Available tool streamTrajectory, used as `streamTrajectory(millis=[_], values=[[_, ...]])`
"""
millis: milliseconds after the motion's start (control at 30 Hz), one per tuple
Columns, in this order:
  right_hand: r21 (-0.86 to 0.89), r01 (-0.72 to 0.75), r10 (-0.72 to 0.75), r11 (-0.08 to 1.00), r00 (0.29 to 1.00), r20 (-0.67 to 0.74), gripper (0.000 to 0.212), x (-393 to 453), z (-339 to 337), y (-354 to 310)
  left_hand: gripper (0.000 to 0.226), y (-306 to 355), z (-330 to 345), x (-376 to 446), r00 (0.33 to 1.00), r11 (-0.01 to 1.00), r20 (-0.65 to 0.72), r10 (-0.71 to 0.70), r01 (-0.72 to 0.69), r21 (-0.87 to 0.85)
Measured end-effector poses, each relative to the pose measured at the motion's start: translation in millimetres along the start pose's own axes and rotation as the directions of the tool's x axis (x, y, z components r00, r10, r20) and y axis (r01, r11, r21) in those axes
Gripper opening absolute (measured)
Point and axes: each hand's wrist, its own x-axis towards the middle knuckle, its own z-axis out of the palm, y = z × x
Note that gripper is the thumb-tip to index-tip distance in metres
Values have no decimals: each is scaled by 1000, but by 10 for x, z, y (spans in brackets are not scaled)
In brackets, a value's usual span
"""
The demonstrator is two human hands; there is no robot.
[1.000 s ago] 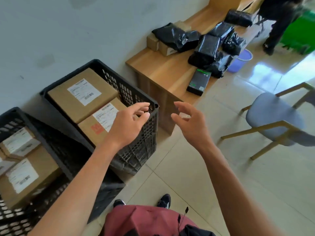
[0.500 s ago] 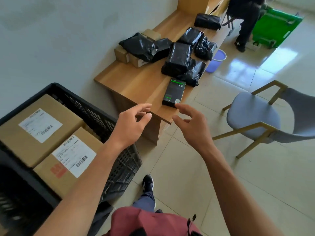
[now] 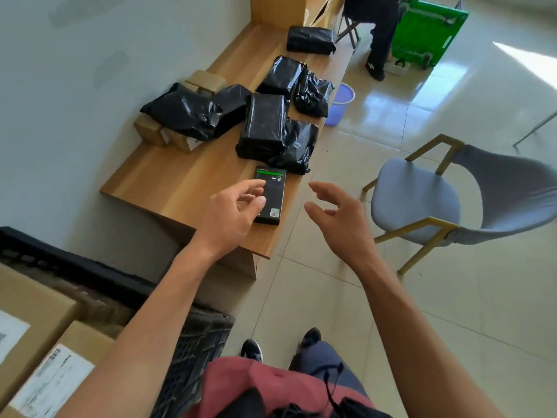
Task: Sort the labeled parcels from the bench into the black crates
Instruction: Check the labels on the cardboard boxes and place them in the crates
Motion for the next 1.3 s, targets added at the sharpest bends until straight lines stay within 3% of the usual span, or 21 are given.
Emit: streamTrajectory(millis=[333,700,1067,1300], values=[[27,-31,31,999,999,12,44,1217,-727,692,35,463,816,1333,999,999,29,-38,37,40],[20,28,-31,999,989,143,42,2405,-1272,934,33,778,1200,2287,984,990,-106,-143,142,-16],[-1,156,-151,988,963,224,40,3828,-943,726,34,485,1147,3314,957,979,-214,-196,178,-102],[-42,238,-210,970,915,345,39,4755,-545,499,31,172,819,3989,896,949,-331,-298,239,-206]])
